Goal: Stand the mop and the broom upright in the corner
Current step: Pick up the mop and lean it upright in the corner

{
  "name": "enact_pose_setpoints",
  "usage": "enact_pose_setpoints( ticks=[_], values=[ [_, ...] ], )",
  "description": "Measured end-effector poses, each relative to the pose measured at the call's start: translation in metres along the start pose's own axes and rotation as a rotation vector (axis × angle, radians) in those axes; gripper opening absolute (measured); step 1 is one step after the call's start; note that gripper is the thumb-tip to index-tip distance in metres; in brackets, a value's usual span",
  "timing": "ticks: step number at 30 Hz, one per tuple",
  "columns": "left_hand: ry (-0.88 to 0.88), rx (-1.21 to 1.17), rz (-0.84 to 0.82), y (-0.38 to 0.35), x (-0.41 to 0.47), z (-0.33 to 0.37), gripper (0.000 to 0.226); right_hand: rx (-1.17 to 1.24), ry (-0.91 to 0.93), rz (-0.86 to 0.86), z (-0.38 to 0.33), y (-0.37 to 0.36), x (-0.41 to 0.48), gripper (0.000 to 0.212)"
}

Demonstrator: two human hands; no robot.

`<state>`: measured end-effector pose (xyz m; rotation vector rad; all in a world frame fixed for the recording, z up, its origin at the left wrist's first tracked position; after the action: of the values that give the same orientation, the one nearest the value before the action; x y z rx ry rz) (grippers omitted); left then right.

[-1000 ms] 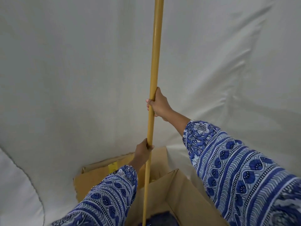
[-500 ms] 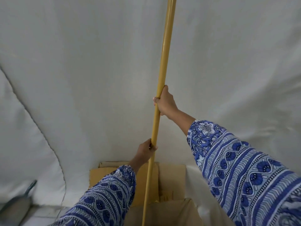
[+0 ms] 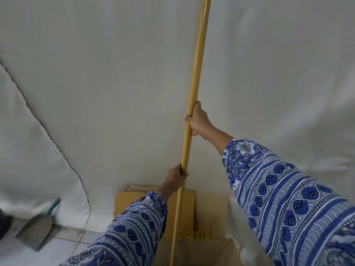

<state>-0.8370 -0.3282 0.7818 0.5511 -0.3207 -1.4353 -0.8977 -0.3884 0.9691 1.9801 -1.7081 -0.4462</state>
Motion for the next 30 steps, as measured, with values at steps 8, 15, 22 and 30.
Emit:
enact_pose_setpoints(
  ticks=[8,15,22,30],
  values=[
    [0.061,0.032,0.021,-0.016,0.007,-0.020,0.017,-0.041,-0.002,0.015,0.023,-0.012,0.001,0.040],
    [0.109,0.028,0.069,-0.008,0.025,-0.030,0.004,0.051,-0.067,-0.025,0.029,-0.019,0.014,0.035],
    [0.162,-0.022,0.174,0.009,0.018,-0.044,0.010,0.065,0.007,-0.033,0.016,-0.041,0.015,0.032],
    [0.167,0.060,0.078,0.019,0.019,-0.041,0.004,0.055,-0.006,-0.039,0.011,-0.046,0.014,0.037]
  ],
)
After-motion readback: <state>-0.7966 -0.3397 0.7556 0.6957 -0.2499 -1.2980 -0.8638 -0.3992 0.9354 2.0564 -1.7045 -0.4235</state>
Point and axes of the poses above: each hand's wrist, its own x-axis towards the middle knuckle, its own y-axis out of the back of the hand, z = x × y, the point moved 8 cm from there along x, towards the middle knuckle, and after that the axes turned 2 degrees about z, right-handed, at the moved point
